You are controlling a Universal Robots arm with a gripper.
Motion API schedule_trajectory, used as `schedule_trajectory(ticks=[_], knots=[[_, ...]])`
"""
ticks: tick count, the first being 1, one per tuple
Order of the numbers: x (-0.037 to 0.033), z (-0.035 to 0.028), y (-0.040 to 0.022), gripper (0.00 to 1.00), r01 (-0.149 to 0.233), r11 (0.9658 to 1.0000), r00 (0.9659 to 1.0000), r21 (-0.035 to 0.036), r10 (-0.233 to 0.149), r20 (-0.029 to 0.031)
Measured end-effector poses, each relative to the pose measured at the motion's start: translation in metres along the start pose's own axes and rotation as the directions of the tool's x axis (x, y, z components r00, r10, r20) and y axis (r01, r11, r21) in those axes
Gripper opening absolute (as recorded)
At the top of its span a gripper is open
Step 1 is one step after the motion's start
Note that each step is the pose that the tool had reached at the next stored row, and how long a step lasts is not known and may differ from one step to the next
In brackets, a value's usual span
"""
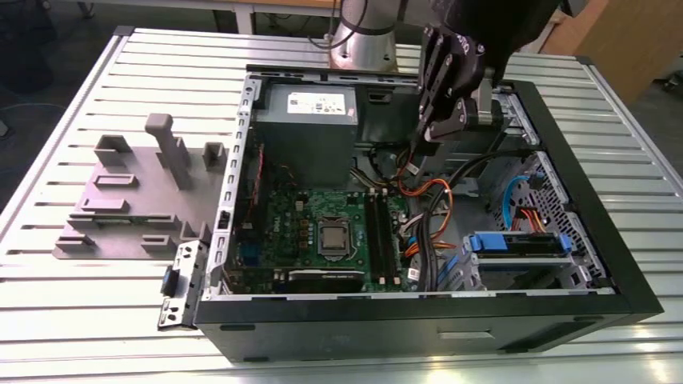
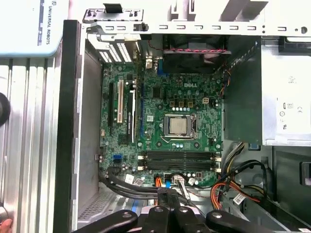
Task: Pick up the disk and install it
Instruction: 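Insert the second disk wire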
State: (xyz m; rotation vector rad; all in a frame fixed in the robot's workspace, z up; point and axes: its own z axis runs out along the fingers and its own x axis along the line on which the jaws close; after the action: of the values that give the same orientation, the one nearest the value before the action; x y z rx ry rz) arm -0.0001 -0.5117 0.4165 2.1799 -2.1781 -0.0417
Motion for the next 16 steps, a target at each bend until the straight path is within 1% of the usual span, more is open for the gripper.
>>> schedule_trajectory(ticks=[1, 6, 7, 14, 16], knots=[[-0.0001, 0.0012, 0.0089, 0.11, 0.000, 1.0000, 1.0000, 0.0000, 0.000, -0.0001], [0.0000, 0.0017, 0.0119, 0.11, 0.000, 1.0000, 1.0000, 0.0000, 0.000, 0.0000], [0.0000, 0.0017, 0.0124, 0.17, 0.000, 1.0000, 1.0000, 0.0000, 0.000, 0.0000], [-0.0001, 0.0023, 0.0166, 0.17, 0.000, 1.0000, 1.0000, 0.0000, 0.000, 0.0000], [-0.0001, 0.0025, 0.0178, 0.19, 0.000, 1.0000, 1.0000, 0.0000, 0.000, 0.0000]])
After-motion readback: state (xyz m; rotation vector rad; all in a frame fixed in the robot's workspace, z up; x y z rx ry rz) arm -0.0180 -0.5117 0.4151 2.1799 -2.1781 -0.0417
